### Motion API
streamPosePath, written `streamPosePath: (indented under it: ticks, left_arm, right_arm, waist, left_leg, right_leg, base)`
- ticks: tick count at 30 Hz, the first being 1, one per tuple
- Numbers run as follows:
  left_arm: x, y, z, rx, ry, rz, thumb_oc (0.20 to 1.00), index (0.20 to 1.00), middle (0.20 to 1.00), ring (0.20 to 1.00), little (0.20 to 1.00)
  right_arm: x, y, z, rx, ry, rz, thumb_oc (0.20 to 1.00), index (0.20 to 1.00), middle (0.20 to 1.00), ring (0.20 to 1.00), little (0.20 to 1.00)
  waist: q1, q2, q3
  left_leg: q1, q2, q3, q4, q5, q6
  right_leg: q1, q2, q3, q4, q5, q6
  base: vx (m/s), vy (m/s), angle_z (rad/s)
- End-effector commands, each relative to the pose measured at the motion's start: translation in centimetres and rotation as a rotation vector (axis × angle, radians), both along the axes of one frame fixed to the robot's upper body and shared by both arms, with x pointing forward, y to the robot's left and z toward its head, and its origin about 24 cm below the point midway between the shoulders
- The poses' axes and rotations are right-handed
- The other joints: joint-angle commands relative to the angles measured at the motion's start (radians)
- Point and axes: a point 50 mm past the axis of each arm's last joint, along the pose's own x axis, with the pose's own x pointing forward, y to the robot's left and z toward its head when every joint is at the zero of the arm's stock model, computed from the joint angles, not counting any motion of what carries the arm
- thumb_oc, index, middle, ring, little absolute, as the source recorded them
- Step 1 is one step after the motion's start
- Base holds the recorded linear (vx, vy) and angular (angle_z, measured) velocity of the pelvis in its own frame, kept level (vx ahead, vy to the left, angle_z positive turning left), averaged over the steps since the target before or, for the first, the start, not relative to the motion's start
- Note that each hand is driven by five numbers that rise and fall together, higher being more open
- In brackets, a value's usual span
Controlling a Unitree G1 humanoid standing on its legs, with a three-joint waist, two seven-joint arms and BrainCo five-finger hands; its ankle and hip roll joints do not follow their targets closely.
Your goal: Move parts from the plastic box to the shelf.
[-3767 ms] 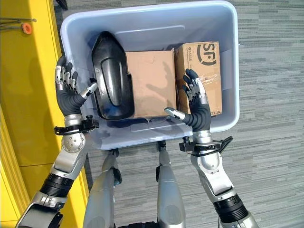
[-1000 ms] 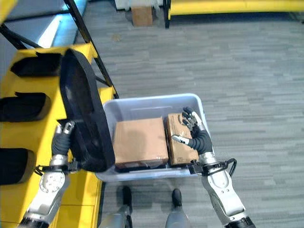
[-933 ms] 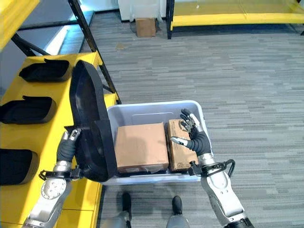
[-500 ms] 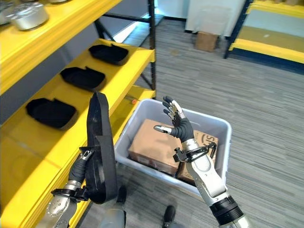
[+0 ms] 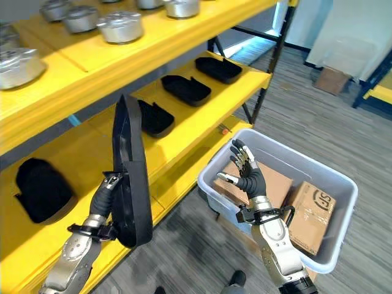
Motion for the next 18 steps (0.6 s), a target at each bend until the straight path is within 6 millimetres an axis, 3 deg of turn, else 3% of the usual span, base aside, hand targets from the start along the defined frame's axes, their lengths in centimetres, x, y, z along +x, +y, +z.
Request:
streamPosePath:
  ticks: [1,3,4,6,9,12,13,16,17,18]
  left_arm:
    - [1.1,-0.1,4.1,0.022,-0.214,-0.008,0.2,0.2,0.2,0.2,0.2]
    - [0.9,0.3,3.8,0.04,-0.201,0.006,0.2,0.2,0.2,0.2,0.2]
    - [0.8,0.6,3.8,0.055,-0.202,0.015,0.2,0.2,0.2,0.2,0.2]
    - [0.6,1.0,3.7,0.071,-0.193,0.026,0.2,0.2,0.2,0.2,0.2]
    - [0.2,1.9,3.5,0.105,-0.176,0.06,0.2,0.2,0.2,0.2,0.2]
    - [0.0,2.6,3.3,0.122,-0.168,0.085,0.2,0.2,0.2,0.2,0.2]
    - [-0.1,2.8,3.3,0.133,-0.163,0.093,0.2,0.2,0.2,0.2,0.2]
    - [-0.2,2.9,3.2,0.147,-0.16,0.095,0.2,0.2,0.2,0.2,0.2]
    - [-0.1,3.0,3.3,0.154,-0.161,0.098,0.2,0.2,0.2,0.2,0.2]
    - [-0.1,3.2,3.4,0.161,-0.165,0.106,0.2,0.2,0.2,0.2,0.2]
  right_arm:
    - [0.6,0.2,1.3,0.002,-0.069,0.015,1.0,1.0,1.0,1.0,1.0]
    - [0.5,0.5,0.8,0.0,-0.046,0.026,1.0,1.0,1.0,1.0,1.0]
    - [0.6,0.7,0.6,-0.003,-0.034,0.04,1.0,1.0,1.0,1.0,1.0]
    - [0.6,1.0,0.6,0.0,-0.032,0.053,1.0,1.0,1.0,1.0,1.0]
    - [0.9,1.2,0.4,-0.002,-0.024,0.056,1.0,1.0,1.0,1.0,1.0]
    - [0.8,1.0,0.2,0.001,-0.015,0.04,1.0,1.0,1.0,1.0,1.0]
    - [0.6,0.8,-0.1,0.001,-0.005,0.028,1.0,1.0,1.0,1.0,1.0]
    - [0.2,0.9,-1.0,0.01,0.032,0.021,1.0,1.0,1.0,1.0,1.0]
    - [0.2,1.1,-1.2,0.019,0.045,0.025,1.0,1.0,1.0,1.0,1.0]
    - [0.2,1.2,-1.3,0.023,0.047,0.032,1.0,1.0,1.0,1.0,1.0]
  waist:
    - [-0.015,0.007,-0.014]
    - [0.002,-0.008,-0.009]
    - [0.02,-0.023,-0.007]
    - [0.03,-0.03,-0.013]
    - [0.061,-0.061,-0.009]
    - [0.08,-0.082,0.001]
    - [0.085,-0.087,0.005]
    - [0.083,-0.081,-0.001]
    - [0.079,-0.076,-0.002]
    - [0.068,-0.071,0.003]
  left_leg:
    - [0.047,0.036,-0.02,-0.031,-0.007,0.007]
    - [0.033,0.018,-0.037,-0.031,-0.011,0.019]
    - [0.018,-0.004,-0.046,-0.031,0.006,0.03]
    - [0.025,-0.01,-0.069,-0.031,-0.013,0.035]
    - [0.001,-0.047,-0.087,-0.013,-0.006,0.052]
    - [-0.035,-0.093,-0.112,0.048,-0.036,0.073]
    - [-0.052,-0.122,-0.118,0.079,-0.054,0.089]
    - [-0.042,-0.151,-0.123,0.065,-0.056,0.108]
    - [-0.035,-0.153,-0.125,0.057,-0.055,0.114]
    - [-0.033,-0.154,-0.13,0.056,-0.052,0.12]
  right_leg:
    - [0.001,-0.053,0.066,0.088,0.006,0.089]
    - [0.012,-0.066,0.068,0.068,0.033,0.105]
    - [0.024,-0.085,0.042,0.046,0.061,0.096]
    - [0.045,-0.083,0.052,0.033,0.061,0.12]
    - [0.064,-0.119,0.021,0.01,0.12,0.126]
    - [0.077,-0.162,0.015,0.002,0.187,0.147]
    - [0.079,-0.184,0.023,-0.004,0.209,0.152]
    - [0.075,-0.208,0.045,0.005,0.227,0.154]
    - [0.065,-0.21,0.068,0.024,0.222,0.151]
    - [0.046,-0.196,0.135,0.049,0.216,0.141]
  base:
    - [-0.04,0.142,0.27]
    - [-0.06,0.141,0.36]
    - [0.01,0.112,0.41]
    - [0.01,0.102,0.61]
    - [-0.05,0.132,0.35]
    - [-0.02,0.187,0.29]
    - [-0.01,0.266,0.31]
    - [0.02,0.25,0.17]
    - [0.02,0.186,0.16]
    - [0.0,0.302,0.13]
